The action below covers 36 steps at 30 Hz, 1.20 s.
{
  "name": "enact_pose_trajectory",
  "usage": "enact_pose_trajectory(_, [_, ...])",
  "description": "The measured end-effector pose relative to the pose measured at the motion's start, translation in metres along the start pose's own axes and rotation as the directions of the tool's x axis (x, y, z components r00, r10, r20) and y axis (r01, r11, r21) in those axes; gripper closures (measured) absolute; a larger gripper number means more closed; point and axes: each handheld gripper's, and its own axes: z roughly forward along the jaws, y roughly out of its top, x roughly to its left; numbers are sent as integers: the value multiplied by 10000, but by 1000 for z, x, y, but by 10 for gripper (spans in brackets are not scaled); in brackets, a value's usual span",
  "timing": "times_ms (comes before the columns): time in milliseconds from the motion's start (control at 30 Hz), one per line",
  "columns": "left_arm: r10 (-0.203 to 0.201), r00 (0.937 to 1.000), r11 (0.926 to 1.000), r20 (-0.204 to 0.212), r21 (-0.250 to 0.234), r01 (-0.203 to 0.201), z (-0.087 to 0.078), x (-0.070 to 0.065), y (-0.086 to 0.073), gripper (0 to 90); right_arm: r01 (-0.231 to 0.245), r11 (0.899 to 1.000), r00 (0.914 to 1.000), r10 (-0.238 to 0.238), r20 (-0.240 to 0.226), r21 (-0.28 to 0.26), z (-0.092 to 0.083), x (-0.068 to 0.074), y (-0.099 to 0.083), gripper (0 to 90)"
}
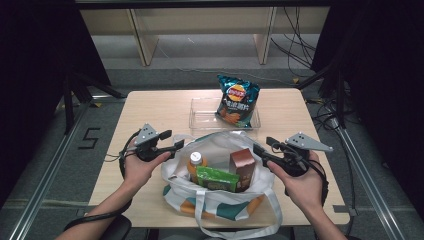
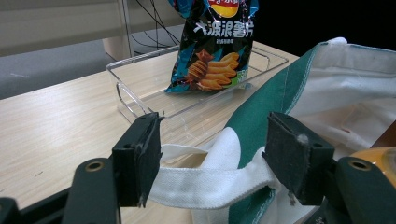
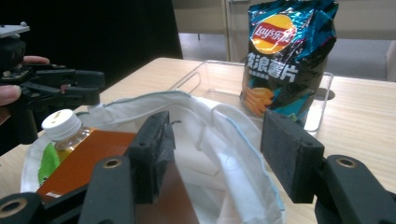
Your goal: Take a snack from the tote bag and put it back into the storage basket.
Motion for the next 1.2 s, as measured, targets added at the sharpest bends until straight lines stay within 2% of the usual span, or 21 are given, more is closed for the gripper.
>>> enact_pose_trajectory(67, [-1, 10000, 10000, 46, -62, 2, 1, 0, 0, 356, 288, 9996, 9995, -287, 111, -74, -1, 0, -1, 426])
enact_pose_trajectory(100, [-6, 10000, 10000, 35, -60, 6, 1, 0, 1, 356, -138, 9999, 9999, 138, 46, -66, -2, 3, -1, 420])
enact_pose_trajectory(133, [33, 10000, 10000, -27, 17, -33, 0, -1, 1, 356, 84, 9998, 10000, -84, 8, -152, -3, 2, -1, 412])
enact_pose_trajectory(167, [54, 10000, 10000, -6, 28, -54, 0, -1, 1, 356, -12, 9999, 10000, 12, 13, -172, -5, 4, 0, 402])
enact_pose_trajectory(233, [51, 10000, 10000, 22, -3, -51, 1, -1, 1, 356, 91, 9994, 9999, -93, -71, -346, -7, 6, 0, 384])
enact_pose_trajectory(267, [31, 10000, 10000, -2, -12, -31, 1, 0, 1, 356, 191, 9990, 9998, -189, 49, -405, -8, 8, 1, 379])
enact_pose_trajectory(333, [0, 10000, 10000, -61, 1, 0, 1, 0, 1, 356, -68, 9990, 9999, 61, -158, -436, -10, 13, 1, 364])
enact_pose_trajectory(467, [53, 9999, 10000, -107, -74, -54, 0, -2, 4, 355, 128, 9981, 9993, -149, -343, -600, -10, 21, 0, 327])
enact_pose_trajectory(533, [36, 10000, 10000, -38, -53, -36, 1, -3, 3, 355, -91, 9989, 9994, 76, -328, -457, -12, 27, -1, 314])
enact_pose_trajectory(600, [37, 10000, 10000, -48, 35, -37, 1, -3, 2, 355, -228, 9988, 9985, 206, -512, -441, -12, 31, -2, 305])
enact_pose_trajectory(633, [27, 10000, 10000, -50, 19, -27, 1, -2, 2, 355, 29, 9985, 9983, -61, -578, -551, -10, 31, -3, 302])
enact_pose_trajectory(667, [57, 10000, 10000, -52, -15, -57, 1, -2, 3, 355, -269, 9986, 9978, 241, -612, -455, -11, 34, -3, 297])
enact_pose_trajectory(700, [41, 10000, 10000, -49, -64, -42, 1, -1, 3, 356, 24, 9986, 9977, -60, -669, -535, -9, 34, -3, 292])
enact_pose_trajectory(767, [16, 10000, 10000, -72, -23, -16, 1, -1, 3, 356, -127, 9992, 9980, 103, -627, -384, -8, 38, -4, 281])
enact_pose_trajectory(900, [42, 10000, 10000, -70, -29, -42, 1, -1, 3, 356, 115, 9996, 9963, -135, -852, -245, -2, 44, -7, 262])
enact_pose_trajectory(1000, [27, 10000, 10000, -47, -19, -27, 2, -1, 3, 356, 65, 10000, 9962, -69, -873, -52, 1, 46, -9, 248])
enact_pose_trajectory(1033, [27, 10000, 10000, -51, -8, -27, 2, -1, 3, 355, 192, 9998, 9966, -192, -804, -7, 2, 46, -10, 244])
enact_pose_trajectory(1067, [26, 10000, 10000, -48, -12, -26, 2, -1, 3, 356, 48, 10000, 9964, -44, -850, 37, 2, 48, -10, 240])
enact_pose_trajectory(1100, [45, 10000, 10000, -42, -18, -45, 2, -1, 3, 355, 188, 9998, 9959, -186, -890, 14, 3, 48, -11, 239])
enact_pose_trajectory(1133, [63, 10000, 10000, -47, -23, -63, 1, -1, 3, 355, 26, 10000, 9958, -19, -918, 82, 4, 49, -11, 236])
enact_pose_trajectory(1200, [63, 10000, 10000, -52, -28, -63, 1, -1, 3, 355, 217, 9998, 9967, -213, -785, 41, 4, 49, -12, 226])
